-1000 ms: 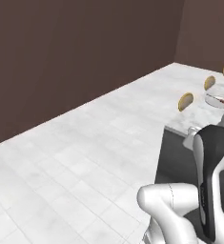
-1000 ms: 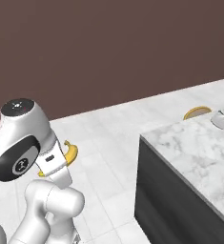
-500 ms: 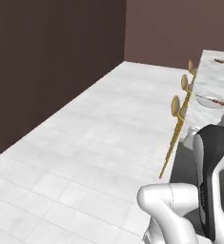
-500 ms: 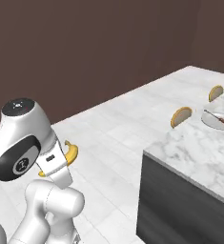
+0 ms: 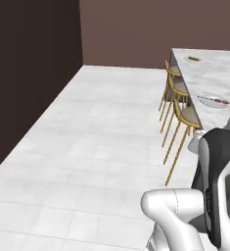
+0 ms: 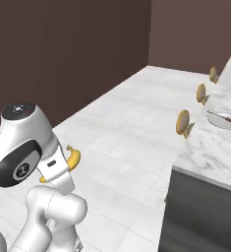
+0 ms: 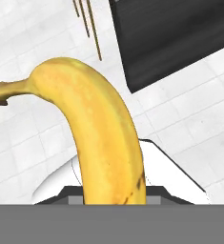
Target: Pick up the banana and kiwi from the fridge and place one fruit on each plate on the dining counter.
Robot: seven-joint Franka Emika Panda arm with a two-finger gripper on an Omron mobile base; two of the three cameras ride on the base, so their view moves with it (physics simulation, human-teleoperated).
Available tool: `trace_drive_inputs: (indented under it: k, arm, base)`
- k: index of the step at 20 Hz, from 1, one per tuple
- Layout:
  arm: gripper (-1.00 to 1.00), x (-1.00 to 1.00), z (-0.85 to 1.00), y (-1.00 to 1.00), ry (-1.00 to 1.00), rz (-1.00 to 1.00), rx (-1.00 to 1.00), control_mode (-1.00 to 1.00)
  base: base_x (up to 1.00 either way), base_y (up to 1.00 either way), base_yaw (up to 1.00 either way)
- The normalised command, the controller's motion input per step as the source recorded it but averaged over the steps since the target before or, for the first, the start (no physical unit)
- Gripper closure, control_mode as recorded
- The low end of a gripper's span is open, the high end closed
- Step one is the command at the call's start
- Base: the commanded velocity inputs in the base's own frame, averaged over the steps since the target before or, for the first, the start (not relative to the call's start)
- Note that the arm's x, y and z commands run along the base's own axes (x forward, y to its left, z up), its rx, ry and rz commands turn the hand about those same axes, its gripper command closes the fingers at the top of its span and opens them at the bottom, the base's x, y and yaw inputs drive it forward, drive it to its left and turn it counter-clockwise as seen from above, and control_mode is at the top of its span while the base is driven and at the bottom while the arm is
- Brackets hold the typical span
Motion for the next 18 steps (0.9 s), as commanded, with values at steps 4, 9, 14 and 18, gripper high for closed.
trace_drive_inputs:
  k: [4, 9, 14, 18]
  arm:
    - [1.00, 0.00, 0.00, 0.00, 0.00, 0.00, 0.00, 1.00]
    - [1.00, 0.00, 0.00, 0.00, 0.00, 0.00, 0.00, 1.00]
    - [1.00, 0.00, 0.00, 0.00, 0.00, 0.00, 0.00, 1.00]
    - [1.00, 0.00, 0.00, 0.00, 0.00, 0.00, 0.00, 1.00]
  base:
    - [0.75, 0.88, -0.54]
    - [0.74, 0.87, -0.55]
    - [0.76, 0.86, -0.55]
    - [0.85, 0.81, -0.56]
